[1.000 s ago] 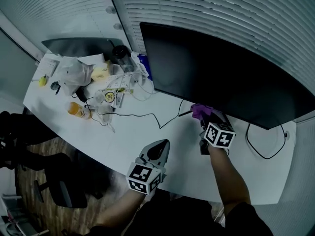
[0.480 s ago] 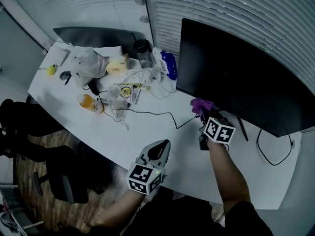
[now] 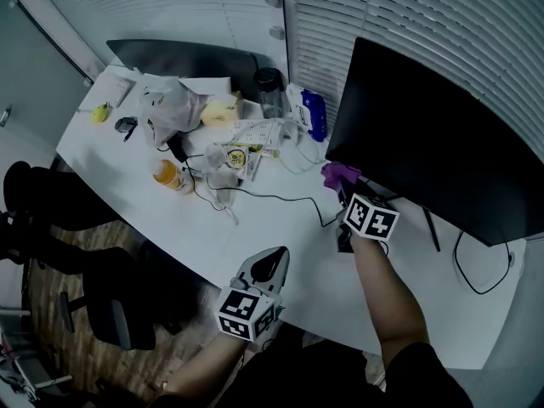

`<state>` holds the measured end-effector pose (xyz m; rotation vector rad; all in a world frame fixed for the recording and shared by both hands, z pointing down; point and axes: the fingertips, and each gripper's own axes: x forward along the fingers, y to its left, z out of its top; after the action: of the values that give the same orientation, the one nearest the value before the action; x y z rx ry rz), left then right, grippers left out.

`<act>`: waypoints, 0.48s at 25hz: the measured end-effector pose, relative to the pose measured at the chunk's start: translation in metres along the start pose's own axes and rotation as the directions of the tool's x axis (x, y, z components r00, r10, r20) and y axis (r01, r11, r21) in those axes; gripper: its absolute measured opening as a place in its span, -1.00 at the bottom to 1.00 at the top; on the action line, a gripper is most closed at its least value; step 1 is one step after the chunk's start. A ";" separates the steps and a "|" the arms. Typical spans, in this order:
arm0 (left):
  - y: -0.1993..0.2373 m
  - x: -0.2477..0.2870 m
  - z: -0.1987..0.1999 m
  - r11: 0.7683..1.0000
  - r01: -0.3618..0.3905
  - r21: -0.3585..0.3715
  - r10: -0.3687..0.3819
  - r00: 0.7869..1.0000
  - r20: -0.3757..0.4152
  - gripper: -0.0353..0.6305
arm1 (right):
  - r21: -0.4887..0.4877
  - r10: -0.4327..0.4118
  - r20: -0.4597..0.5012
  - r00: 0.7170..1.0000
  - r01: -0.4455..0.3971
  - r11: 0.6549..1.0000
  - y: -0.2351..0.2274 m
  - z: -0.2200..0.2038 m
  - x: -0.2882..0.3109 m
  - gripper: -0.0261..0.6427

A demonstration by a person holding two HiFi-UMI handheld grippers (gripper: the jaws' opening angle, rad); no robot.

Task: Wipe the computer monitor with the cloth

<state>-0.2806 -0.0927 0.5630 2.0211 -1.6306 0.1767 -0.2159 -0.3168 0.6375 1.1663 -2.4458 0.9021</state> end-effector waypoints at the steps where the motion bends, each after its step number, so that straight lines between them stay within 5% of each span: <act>1: 0.003 -0.003 0.000 1.000 -0.006 -0.003 0.006 1.000 0.000 -0.88 | 0.001 0.003 -0.001 1.000 -0.003 1.000 0.004 0.000 0.003 -0.50; 12: 0.025 -0.020 -0.003 0.999 -0.034 -0.029 0.034 0.999 0.000 -0.88 | -0.009 0.023 -0.013 1.000 -0.023 1.000 0.035 0.001 0.024 -0.50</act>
<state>-0.3085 -0.0768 0.5651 1.9734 -1.6590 0.1636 -0.2579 -0.3153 0.6343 1.1284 -2.4555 0.9013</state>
